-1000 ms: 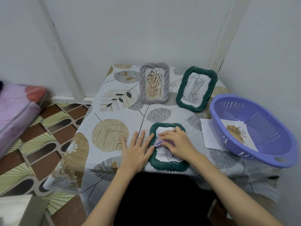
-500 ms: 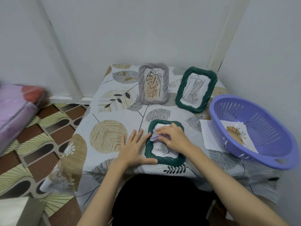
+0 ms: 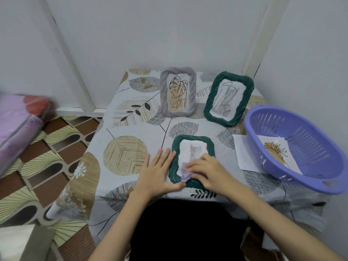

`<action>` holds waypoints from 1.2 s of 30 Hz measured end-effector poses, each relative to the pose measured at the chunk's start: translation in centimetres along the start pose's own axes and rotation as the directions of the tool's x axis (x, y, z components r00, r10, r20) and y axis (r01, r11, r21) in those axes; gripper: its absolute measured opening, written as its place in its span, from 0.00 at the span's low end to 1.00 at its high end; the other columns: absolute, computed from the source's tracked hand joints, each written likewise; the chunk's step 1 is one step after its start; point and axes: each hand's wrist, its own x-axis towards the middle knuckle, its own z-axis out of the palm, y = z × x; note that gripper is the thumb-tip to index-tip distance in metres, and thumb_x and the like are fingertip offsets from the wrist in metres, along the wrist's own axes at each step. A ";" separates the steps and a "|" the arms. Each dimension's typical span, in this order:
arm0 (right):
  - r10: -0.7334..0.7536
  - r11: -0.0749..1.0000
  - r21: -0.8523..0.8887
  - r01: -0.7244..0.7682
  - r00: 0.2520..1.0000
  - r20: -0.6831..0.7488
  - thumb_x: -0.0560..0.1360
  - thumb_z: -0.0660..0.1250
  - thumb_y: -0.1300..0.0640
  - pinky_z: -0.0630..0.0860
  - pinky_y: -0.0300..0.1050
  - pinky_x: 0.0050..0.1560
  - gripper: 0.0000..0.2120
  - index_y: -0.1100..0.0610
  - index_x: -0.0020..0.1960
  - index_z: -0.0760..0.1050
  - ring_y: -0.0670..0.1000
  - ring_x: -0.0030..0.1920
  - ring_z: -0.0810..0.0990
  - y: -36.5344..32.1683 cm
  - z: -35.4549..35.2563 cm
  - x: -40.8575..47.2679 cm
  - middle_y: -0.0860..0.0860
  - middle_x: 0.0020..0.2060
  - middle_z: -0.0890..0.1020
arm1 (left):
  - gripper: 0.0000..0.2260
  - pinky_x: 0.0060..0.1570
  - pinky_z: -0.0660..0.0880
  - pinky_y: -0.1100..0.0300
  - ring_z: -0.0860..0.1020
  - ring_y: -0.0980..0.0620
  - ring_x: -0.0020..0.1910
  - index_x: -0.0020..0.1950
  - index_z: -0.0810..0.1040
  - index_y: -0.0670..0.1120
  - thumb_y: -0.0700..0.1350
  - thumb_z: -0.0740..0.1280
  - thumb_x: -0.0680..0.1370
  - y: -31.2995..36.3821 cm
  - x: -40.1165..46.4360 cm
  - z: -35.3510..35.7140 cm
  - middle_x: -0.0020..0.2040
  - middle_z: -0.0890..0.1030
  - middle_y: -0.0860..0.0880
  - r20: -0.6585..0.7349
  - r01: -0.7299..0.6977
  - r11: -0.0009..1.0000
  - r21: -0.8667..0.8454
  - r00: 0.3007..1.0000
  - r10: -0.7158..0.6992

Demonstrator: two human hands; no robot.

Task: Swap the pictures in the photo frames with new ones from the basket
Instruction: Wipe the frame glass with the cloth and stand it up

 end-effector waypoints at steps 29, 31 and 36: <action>0.150 0.964 -0.196 -0.178 0.977 -0.153 0.76 0.65 0.56 0.73 0.52 0.53 0.11 0.58 0.54 0.80 0.58 0.48 0.73 1.1 -0.3 0.9 0.51 0.56 0.81 | 0.46 0.74 0.36 0.49 0.40 0.59 0.76 0.76 0.42 0.59 0.75 0.58 0.65 0.1 0.0 -0.6 0.77 0.44 0.60 0.013 0.018 0.998 -0.053 1.000 -0.017; 0.041 0.980 -0.182 -0.076 0.981 -0.192 0.69 0.71 0.60 0.79 0.49 0.42 0.07 0.59 0.47 0.83 0.59 0.39 0.77 0.5 -0.1 -1.6 0.52 0.48 0.84 | 0.46 0.74 0.36 0.49 0.40 0.59 0.76 0.75 0.42 0.59 0.76 0.58 0.64 0.1 0.1 -0.5 0.77 0.44 0.60 0.013 0.018 0.998 -0.056 1.000 -0.017; 0.189 0.927 -0.257 -0.272 0.933 -0.306 0.71 0.69 0.65 0.73 0.48 0.44 0.10 0.60 0.52 0.81 0.56 0.42 0.73 2.8 -0.5 0.0 0.53 0.49 0.84 | 0.47 0.74 0.35 0.49 0.40 0.59 0.76 0.75 0.43 0.59 0.76 0.58 0.64 -0.1 0.1 -0.4 0.77 0.44 0.60 0.019 0.011 0.998 -0.066 1.000 -0.010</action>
